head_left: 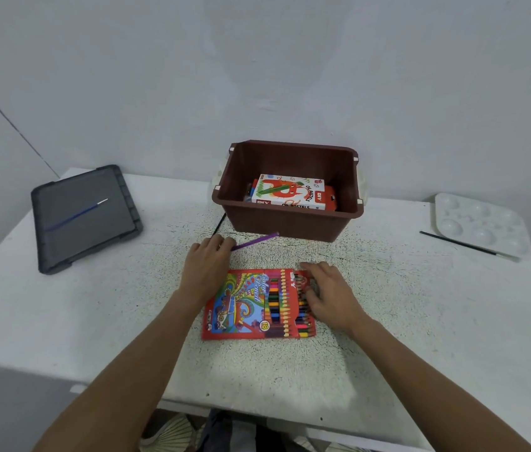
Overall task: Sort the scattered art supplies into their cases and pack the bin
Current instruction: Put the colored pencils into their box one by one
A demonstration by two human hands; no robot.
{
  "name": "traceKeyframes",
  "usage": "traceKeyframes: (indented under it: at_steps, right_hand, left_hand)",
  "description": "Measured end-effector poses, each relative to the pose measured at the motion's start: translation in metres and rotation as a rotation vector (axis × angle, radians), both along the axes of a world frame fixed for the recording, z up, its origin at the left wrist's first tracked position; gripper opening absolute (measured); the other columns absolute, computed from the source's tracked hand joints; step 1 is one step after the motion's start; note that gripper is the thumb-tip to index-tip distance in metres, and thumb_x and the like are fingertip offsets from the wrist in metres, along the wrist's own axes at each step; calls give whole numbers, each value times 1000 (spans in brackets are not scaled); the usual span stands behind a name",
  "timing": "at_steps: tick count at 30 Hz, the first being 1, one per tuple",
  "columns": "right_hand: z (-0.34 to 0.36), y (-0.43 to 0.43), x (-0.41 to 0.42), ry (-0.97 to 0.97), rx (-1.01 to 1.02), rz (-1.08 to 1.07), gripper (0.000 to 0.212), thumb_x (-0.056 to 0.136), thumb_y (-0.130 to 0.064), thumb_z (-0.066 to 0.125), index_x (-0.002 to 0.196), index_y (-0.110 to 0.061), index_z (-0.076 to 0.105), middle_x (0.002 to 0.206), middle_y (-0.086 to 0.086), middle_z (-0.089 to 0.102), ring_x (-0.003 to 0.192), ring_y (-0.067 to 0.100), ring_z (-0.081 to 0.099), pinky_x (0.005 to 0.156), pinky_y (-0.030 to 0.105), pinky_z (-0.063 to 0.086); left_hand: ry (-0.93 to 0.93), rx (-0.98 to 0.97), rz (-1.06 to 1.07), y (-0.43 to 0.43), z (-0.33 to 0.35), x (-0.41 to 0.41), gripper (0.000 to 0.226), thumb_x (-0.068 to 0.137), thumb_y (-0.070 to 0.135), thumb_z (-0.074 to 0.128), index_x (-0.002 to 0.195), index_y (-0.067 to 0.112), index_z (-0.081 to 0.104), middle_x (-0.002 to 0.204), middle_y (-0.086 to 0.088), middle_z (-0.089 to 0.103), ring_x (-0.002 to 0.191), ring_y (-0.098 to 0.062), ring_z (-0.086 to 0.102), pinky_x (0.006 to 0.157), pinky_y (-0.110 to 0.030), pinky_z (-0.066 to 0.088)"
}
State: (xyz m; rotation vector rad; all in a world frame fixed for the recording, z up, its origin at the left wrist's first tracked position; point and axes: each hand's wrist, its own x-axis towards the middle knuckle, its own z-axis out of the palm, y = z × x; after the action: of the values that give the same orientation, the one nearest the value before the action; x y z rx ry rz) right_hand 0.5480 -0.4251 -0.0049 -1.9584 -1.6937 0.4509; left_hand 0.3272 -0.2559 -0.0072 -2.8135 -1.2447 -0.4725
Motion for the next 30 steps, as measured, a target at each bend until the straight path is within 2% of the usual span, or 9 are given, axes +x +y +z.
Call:
traceKeyframes:
  at_steps: [5, 9, 12, 15, 20, 23, 25, 28, 30]
  right_hand:
    - [0, 1, -3, -39, 16, -1, 38, 99, -19, 50, 136, -11, 52, 123, 5, 56, 114, 19, 47, 96, 27, 35]
    - [-2, 0, -12, -67, 129, -49, 33, 98, -20, 54, 130, -12, 57, 115, 3, 56, 103, 16, 47, 89, 32, 44]
    - [2, 3, -20, -88, 185, -29, 32, 98, -24, 55, 128, -13, 57, 112, 1, 56, 101, 15, 48, 87, 28, 41]
    - [5, 7, -26, -112, 236, -10, 31, 98, -29, 49, 121, -12, 62, 104, 1, 58, 93, 17, 51, 82, 29, 43]
    - [8, 8, -27, -117, 262, -21, 37, 97, -31, 43, 113, -9, 67, 96, 1, 59, 87, 17, 53, 77, 28, 45]
    - [9, 6, -24, -129, 242, 7, 37, 97, -31, 44, 115, -9, 68, 94, 2, 57, 85, 16, 52, 75, 27, 45]
    - [9, 4, -18, -181, 234, 21, 32, 95, -27, 51, 115, -9, 68, 92, 2, 58, 82, 16, 52, 71, 28, 44]
    - [7, -1, 4, -263, 246, -17, 27, 83, -12, 71, 110, -7, 71, 89, 3, 64, 77, 16, 51, 67, 28, 40]
    - [7, -7, 27, -329, 227, -76, 26, 81, -4, 74, 106, -7, 72, 85, 5, 65, 73, 15, 47, 64, 28, 36]
  left_hand:
    - [-666, -373, 155, -22, 17, 12, 13, 91, 14, 64, 102, 12, 57, 93, 1, 66, 81, -10, 64, 73, -23, 53]
    - [-903, -774, 177, -40, 24, 20, 18, 87, 10, 71, 97, 16, 57, 91, 1, 71, 83, -8, 71, 76, -25, 58]
    - [-956, -1001, 118, -54, 24, 24, 19, 83, 10, 76, 94, 12, 60, 90, -6, 75, 89, -20, 73, 79, -35, 59]
    - [-988, -1089, 88, -66, 27, 32, 20, 82, 6, 76, 94, 4, 60, 88, -10, 76, 89, -25, 73, 80, -34, 58]
    - [-970, -1097, 73, -71, 30, 34, 21, 82, 3, 75, 96, -3, 61, 75, 2, 74, 76, -11, 72, 68, -19, 54]
    - [-944, -1111, 76, -73, 29, 32, 20, 84, 5, 74, 96, -4, 62, 73, 6, 73, 74, -9, 72, 63, -17, 53]
    - [-938, -1125, 84, -74, 30, 29, 16, 86, 8, 73, 96, 0, 64, 77, 2, 74, 77, -14, 73, 63, -21, 55]
    - [-1023, -1128, 119, -66, 26, 19, 11, 90, 10, 69, 99, 6, 66, 89, -8, 75, 85, -24, 73, 74, -37, 60]
    - [-952, -988, 157, -59, 19, 11, 9, 92, 17, 68, 100, 13, 65, 96, -5, 73, 89, -22, 72, 78, -40, 60]
